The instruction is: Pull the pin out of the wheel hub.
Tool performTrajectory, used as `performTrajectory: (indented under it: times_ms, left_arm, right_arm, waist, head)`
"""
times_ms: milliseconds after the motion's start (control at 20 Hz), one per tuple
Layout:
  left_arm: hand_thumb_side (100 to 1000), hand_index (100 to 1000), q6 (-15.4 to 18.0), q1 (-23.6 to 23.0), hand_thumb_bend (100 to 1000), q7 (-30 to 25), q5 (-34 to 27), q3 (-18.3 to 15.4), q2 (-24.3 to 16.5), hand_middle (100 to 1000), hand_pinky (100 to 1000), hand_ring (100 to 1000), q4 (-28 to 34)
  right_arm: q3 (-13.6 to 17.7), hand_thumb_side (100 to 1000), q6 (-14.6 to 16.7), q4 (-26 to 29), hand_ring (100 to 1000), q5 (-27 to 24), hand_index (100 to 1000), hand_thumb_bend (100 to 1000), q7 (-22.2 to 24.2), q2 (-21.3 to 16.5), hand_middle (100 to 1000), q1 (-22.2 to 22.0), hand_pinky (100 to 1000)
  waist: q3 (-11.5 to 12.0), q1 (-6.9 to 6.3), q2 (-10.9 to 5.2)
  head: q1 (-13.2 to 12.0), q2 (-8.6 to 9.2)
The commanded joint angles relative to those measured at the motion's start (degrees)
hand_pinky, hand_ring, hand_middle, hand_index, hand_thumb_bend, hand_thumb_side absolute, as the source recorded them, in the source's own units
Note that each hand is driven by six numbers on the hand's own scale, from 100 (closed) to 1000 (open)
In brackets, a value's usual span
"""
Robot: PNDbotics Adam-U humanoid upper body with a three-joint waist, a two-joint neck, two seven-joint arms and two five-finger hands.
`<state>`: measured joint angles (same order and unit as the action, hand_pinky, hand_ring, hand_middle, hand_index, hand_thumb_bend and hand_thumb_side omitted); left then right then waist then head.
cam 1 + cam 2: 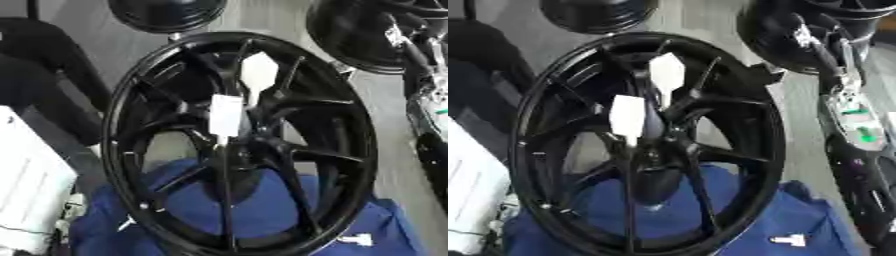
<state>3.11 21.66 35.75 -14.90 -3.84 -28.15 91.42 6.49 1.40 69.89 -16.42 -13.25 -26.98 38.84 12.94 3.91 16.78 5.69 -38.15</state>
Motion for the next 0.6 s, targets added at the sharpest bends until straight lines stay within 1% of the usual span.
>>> performTrajectory:
  times_ms: [50,350,450,600]
  left_arm:
    - [759,725,0.0,0.2,357,0.0,-0.1,-0.5,-1.3,674,715,767,0.6]
    - [759,725,0.0,0.1,356,0.0,-0.2,-0.5,-1.5,674,715,767,0.6]
    - [759,725,0.0,0.0,356,0.0,-0.1,-0.5,-1.6,674,715,767,0.5]
    - [759,725,-0.1,-0.1,356,-0.1,-0.1,-0.4,-1.7,674,715,767,0.5]
  right_arm:
    - [0.4,446,-0.1,0.9,769,-0.1,908,644,-0.1,-2.0,728,1.0,900]
    - [0.0,441,-0.3,1.4,770,-0.3,909,650,0.6,-2.6,728,1.6,899]
    - [-0.7,445,-0.6,2.5,772,0.2,911,652,1.9,-3.5,730,2.6,899]
    - [-2.4,458,-2.1,4.0,775,1.1,913,659,5.2,-5.4,734,4.5,899]
  waist:
    - [0.0,-0.3,-1.29]
    - [-0.1,-0.3,-1.3]
    - [-0.1,-0.28,-1.36]
    - [-0.1,-0.25,-1.48]
  head:
    - [0.0,-0.16]
    - [-0.3,-0.55]
    - [-0.2,-0.76]
    - [-0.3,-1.09]
